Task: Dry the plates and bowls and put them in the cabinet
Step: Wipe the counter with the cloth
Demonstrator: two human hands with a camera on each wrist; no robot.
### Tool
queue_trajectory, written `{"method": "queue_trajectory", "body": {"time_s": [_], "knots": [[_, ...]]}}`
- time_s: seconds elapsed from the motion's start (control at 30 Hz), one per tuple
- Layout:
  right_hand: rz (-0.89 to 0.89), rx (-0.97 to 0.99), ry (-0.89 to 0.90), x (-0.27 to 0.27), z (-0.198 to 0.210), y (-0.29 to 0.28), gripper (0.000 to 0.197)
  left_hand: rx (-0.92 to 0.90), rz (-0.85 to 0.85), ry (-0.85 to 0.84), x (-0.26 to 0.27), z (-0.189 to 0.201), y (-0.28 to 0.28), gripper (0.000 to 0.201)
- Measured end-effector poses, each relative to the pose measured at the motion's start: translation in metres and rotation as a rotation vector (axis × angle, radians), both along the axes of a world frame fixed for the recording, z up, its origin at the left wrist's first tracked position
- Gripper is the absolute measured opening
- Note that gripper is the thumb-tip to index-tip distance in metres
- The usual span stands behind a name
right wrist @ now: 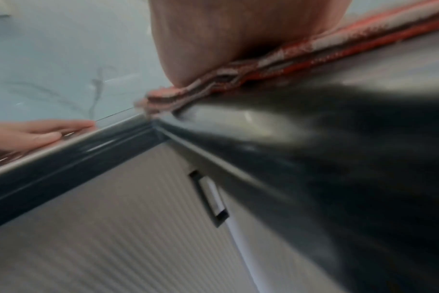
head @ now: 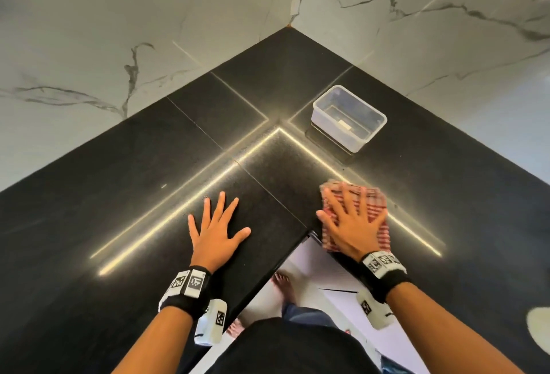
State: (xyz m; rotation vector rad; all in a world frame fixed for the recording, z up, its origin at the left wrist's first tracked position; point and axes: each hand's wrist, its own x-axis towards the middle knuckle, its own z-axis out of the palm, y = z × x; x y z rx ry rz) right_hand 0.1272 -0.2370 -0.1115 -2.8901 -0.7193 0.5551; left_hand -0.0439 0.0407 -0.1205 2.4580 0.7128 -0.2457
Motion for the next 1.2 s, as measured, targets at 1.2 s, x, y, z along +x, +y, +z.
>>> {"method": "queue_trajectory", "body": {"time_s": [1.2], "knots": [[-0.245, 0.035, -0.024, 0.009, -0.015, 0.019, 0.061, 0.035, 0.24, 0.021, 0.038, 0.031, 0.082, 0.095]]}}
